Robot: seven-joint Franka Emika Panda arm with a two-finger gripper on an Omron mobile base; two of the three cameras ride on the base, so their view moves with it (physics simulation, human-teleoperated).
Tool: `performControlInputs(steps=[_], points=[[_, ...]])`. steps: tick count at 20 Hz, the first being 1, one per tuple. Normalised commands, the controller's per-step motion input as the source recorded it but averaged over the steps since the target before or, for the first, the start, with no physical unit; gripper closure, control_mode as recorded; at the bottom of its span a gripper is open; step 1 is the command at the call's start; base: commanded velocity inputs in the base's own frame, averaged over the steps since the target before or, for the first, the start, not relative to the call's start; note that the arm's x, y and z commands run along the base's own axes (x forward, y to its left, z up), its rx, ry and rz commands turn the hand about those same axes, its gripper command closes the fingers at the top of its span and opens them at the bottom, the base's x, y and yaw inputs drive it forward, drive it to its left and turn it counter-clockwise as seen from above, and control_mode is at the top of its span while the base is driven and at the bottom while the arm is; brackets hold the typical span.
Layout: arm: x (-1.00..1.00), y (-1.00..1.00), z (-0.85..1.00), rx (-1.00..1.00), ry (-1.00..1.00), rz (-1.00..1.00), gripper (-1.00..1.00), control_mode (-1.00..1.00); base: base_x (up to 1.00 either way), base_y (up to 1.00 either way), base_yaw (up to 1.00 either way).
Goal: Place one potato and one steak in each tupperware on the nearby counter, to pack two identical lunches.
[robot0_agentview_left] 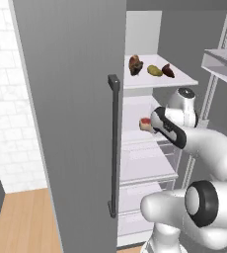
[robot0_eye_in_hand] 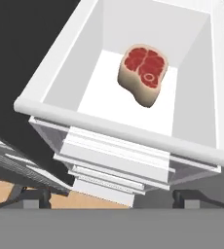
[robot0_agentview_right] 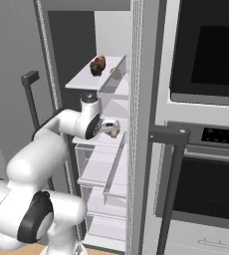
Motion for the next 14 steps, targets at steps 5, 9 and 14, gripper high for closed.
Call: performControlInputs(steps=[5,9,14], points=[[0.77,-0.08,-0.02,0.04,0.00,0.00,-1.00,-1.00,0.00,0.00,0.00],[0.36,-0.25,-0.15,0.04,0.00,0.00,-1.00,-1.00,0.00,0.00,0.00],[0.22,-0.03,-0.29,0.01,-0.01,0.00,-1.00,-1.00,0.00,0.00,0.00]])
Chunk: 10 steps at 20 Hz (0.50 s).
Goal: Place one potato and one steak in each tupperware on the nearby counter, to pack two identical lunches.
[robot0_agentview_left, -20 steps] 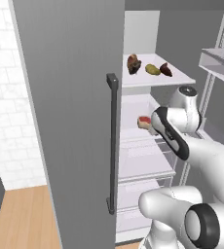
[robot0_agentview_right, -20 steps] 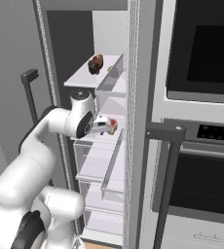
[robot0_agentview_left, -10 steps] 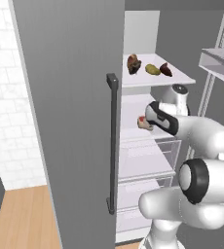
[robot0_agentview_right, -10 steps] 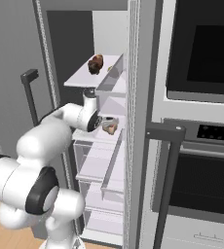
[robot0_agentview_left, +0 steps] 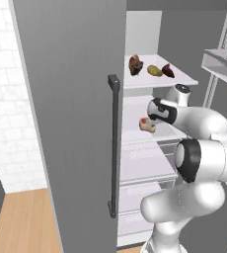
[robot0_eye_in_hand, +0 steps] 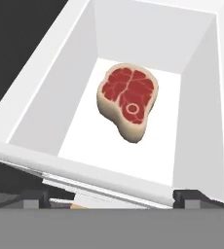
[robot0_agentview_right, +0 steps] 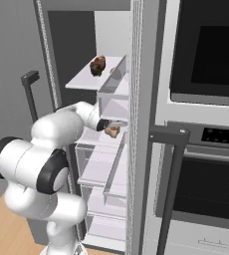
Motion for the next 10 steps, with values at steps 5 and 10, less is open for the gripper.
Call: performControlInputs(steps=[5,10], points=[[0.33,0.00,-0.34,0.00,0.00,0.00,-1.00,-1.00,0.00,0.00,0.00],[0.41,0.00,-0.11,0.00,0.00,0.00,-1.00,-1.00,0.00,0.00,0.00]])
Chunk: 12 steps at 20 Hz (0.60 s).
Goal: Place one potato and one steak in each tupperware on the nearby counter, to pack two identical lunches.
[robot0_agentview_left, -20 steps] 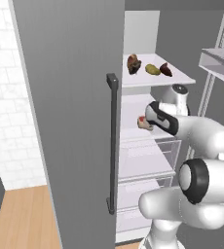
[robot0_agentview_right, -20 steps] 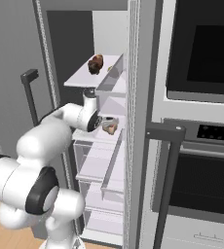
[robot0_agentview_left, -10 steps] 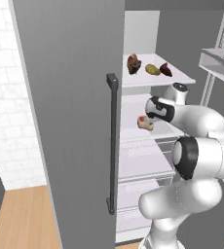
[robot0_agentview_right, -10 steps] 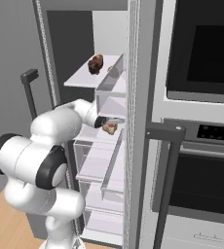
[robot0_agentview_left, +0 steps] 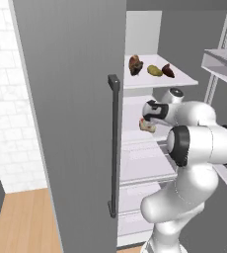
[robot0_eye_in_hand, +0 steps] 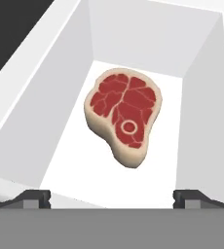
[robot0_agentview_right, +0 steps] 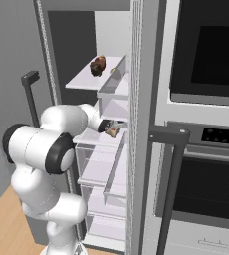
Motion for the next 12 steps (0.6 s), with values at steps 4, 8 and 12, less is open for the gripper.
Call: performControlInputs(steps=[4,8,12], points=[[0.36,0.00,-0.13,0.00,0.00,0.00,-1.00,-1.00,0.00,0.00,0.00],[0.36,0.00,-0.15,0.00,0.00,0.00,-1.00,-1.00,0.00,0.00,0.00],[0.31,0.00,-0.21,0.00,0.00,0.00,-1.00,-1.00,0.00,0.00,0.00]])
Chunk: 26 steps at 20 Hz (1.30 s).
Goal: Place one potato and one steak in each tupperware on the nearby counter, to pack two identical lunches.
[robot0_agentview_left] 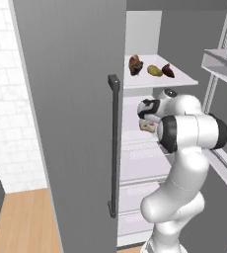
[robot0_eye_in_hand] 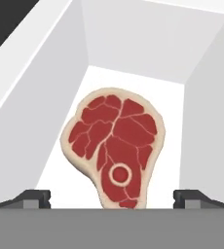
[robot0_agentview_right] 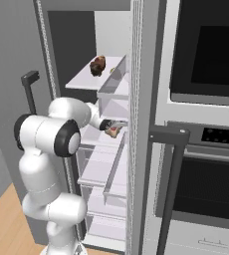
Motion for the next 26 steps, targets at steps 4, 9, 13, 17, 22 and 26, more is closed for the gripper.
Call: performControlInputs(steps=[4,9,13,17,22,26], points=[[0.29,-0.01,-0.17,0.00,0.00,0.00,-1.00,-1.00,0.00,0.00,0.00],[0.13,0.00,-0.13,0.00,0.00,0.00,-1.00,-1.00,0.00,0.00,0.00],[0.00,0.00,-0.39,0.00,0.00,0.00,-1.00,-1.00,0.00,0.00,0.00],[0.01,0.00,-0.32,0.00,-0.01,0.00,-1.00,-1.00,0.00,0.00,0.00],[-0.30,0.00,0.00,0.00,-0.02,0.00,-1.00,-1.00,0.00,0.00,0.00],[-0.36,0.00,0.00,0.00,-0.01,0.00,-1.00,-1.00,0.00,0.00,0.00]])
